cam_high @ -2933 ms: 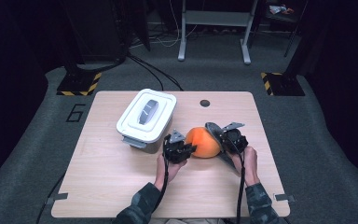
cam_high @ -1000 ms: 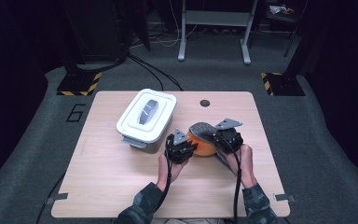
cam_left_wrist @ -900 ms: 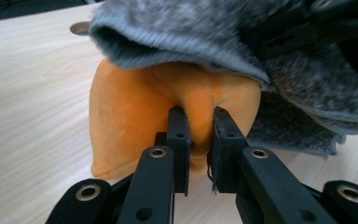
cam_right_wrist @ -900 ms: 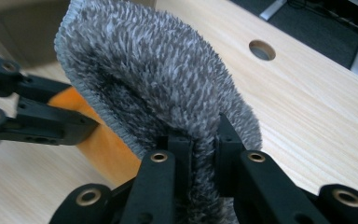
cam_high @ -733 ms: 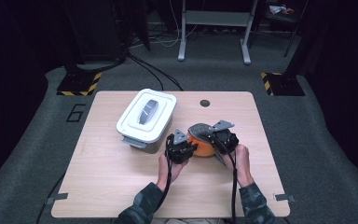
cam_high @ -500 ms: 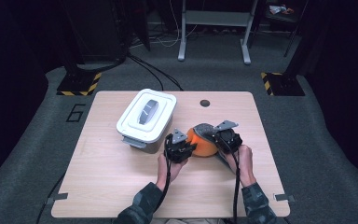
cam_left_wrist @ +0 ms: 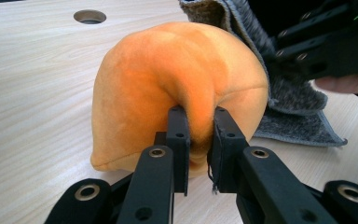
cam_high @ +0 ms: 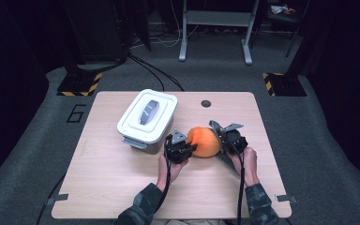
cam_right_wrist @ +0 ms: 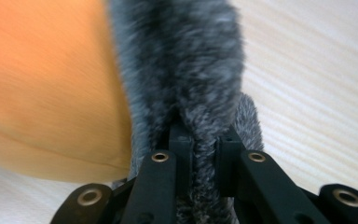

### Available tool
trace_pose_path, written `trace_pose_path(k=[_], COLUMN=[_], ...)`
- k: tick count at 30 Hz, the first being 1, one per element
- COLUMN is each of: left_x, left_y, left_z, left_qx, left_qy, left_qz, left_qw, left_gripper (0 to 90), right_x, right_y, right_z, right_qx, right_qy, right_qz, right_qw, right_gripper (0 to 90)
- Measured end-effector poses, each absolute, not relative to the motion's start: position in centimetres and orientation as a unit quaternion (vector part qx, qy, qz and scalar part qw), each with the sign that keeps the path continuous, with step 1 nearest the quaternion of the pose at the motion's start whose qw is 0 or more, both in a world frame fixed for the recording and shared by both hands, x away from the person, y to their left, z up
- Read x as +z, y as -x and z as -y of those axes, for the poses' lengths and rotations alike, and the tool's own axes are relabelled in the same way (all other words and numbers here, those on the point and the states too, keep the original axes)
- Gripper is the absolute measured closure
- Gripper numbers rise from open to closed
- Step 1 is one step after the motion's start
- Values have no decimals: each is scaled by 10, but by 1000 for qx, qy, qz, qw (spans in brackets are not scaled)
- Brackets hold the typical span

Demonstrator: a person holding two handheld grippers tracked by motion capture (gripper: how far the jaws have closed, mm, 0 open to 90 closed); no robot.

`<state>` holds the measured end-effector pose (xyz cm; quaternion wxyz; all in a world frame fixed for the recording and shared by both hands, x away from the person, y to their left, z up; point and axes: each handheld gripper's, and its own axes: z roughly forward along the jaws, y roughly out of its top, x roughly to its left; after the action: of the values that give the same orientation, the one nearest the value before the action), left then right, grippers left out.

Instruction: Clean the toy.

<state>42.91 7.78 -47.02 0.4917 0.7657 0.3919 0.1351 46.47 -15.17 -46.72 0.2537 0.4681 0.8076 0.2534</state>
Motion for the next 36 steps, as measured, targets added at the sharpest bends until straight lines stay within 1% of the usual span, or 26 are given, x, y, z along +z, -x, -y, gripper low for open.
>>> trace_pose_path(k=[3,5,11,15,18,21,23,27,31,36], left_x=[-470,-470,-469,-469,-468,-469,-469,-470,-470,-470], left_y=[-429,-429,-429,-429,-429,-429,-430,-429,-429,-430], left_z=[-78,-78,-79,-79,-79,-79,-80,-79,-79,-79], left_qx=[136,137,134,137,136,132,132,135,135,135], left_qy=[-768,-765,-760,-763,-764,-761,-763,-767,-766,-764], left_qz=[-390,-392,-398,-394,-393,-399,-395,-391,-391,-393], left_qw=[490,492,496,494,492,495,494,491,492,494], left_gripper=[798,798,797,797,796,796,795,795,796,796], right_x=[-473,-471,-441,-422,-417,-421,-425,-428,-439,-452], right_y=[-468,-467,-452,-439,-434,-436,-438,-441,-447,-454], right_z=[155,156,152,138,125,116,116,122,135,145], right_qx=[248,254,286,302,305,290,286,287,274,262], right_qy=[-477,-476,-460,-426,-404,-391,-401,-415,-434,-452], right_qz=[-807,-805,-798,-807,-815,-825,-822,-817,-812,-810], right_qw=[244,244,263,275,281,288,285,278,279,268], right_gripper=[815,814,814,814,813,813,815,815,814,814])
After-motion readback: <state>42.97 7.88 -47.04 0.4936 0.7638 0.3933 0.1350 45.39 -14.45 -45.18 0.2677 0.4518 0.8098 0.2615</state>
